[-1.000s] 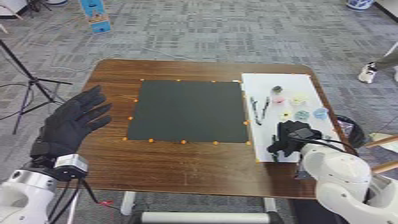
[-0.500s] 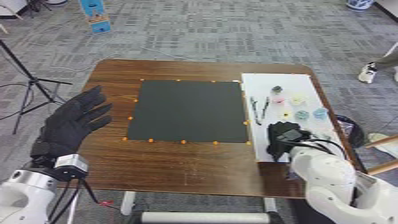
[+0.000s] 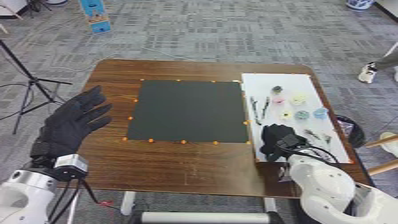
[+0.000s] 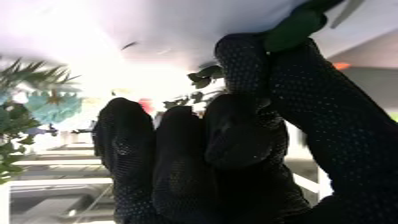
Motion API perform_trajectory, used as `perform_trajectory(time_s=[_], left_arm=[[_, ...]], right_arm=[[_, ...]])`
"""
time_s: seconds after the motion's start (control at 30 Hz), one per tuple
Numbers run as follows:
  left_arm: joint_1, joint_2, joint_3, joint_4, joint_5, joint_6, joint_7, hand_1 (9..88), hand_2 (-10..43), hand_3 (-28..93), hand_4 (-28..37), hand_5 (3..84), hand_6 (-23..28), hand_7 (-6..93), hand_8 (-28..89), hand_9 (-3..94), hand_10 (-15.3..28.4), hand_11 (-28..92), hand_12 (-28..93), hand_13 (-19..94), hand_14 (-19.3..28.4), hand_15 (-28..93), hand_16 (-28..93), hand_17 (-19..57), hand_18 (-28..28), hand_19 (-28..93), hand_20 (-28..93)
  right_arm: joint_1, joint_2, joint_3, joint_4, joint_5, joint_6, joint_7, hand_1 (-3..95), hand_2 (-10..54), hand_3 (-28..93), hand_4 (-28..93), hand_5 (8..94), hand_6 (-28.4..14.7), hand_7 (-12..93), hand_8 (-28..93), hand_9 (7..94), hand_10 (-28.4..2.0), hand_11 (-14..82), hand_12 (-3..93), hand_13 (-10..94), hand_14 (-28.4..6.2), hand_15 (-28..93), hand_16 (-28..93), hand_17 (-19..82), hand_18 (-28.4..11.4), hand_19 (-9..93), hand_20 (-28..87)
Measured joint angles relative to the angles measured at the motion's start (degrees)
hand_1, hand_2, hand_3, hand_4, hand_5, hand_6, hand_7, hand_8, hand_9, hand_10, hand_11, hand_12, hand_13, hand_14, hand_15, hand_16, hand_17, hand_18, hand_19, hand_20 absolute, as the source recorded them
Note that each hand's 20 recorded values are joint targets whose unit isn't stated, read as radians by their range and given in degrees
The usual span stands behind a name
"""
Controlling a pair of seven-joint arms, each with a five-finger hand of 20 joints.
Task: Arrange flowers
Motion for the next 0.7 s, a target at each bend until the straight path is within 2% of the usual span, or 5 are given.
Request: perform_trajectory(time_s=[0.2,0.37,0.57,0.7], left_arm=[[0.0,-0.06,0.00,-0.02,0.00,0.00,0.00,25.0,-6.7,70,-28.3,28.8,2.5,19.1,-10,26.2,11.2,18,16,22,13.9,25,2,-9.7,21.8,44,8],[0.2,-0.06,0.00,-0.04,0.00,0.02,-0.03,25.0,-6.7,70,-28.2,28.7,2.4,19.0,-10,26.1,10.9,18,16,22,13.9,25,2,-9.8,21.8,44,8],[0.6,-0.05,-0.61,-0.09,0.00,0.07,-0.17,25.1,-7.0,70,-28.2,28.7,2.4,19.0,-10,26.1,11.0,18,16,22,14.0,25,2,-9.7,21.8,44,8],[0.8,0.03,-1.42,-0.10,0.00,0.08,-0.31,24.9,-6.9,70,-28.2,28.7,2.4,19.0,-10,26.2,11.0,18,16,22,14.0,25,2,-9.8,21.9,44,8]], right_arm=[[-0.2,-0.2,-0.2,0.5,0.0,7.1,-1.0,39.8,-9.5,84,-8,70.7,-1.2,57,29,83.9,-6.6,70.5,47.5,82,-6.9,88,48,52,-22.1,93,72],[4.2,-0.6,-1.7,0.4,0.6,13.2,-0.9,39.6,-9.5,83,-7,70.7,-0.9,57,29,84.3,-6.6,70.6,47.5,82,-6.7,88,48,53,-21.9,93,72],[13.8,-3.3,-6.0,0.9,2.4,13.8,-0.8,39.6,-9.5,83,-6,71.3,-1.0,57,29,84.5,-6.5,70.5,47.7,83,-6.6,88,48,54,-21.8,93,73],[21.7,-7.6,-12.1,4.6,4.8,13.6,-1.2,39.6,-9.5,83,-6,71.4,-1.1,57,29,84.6,-6.4,70.4,47.9,83,-6.5,88,48,54,-21.8,93,73]])
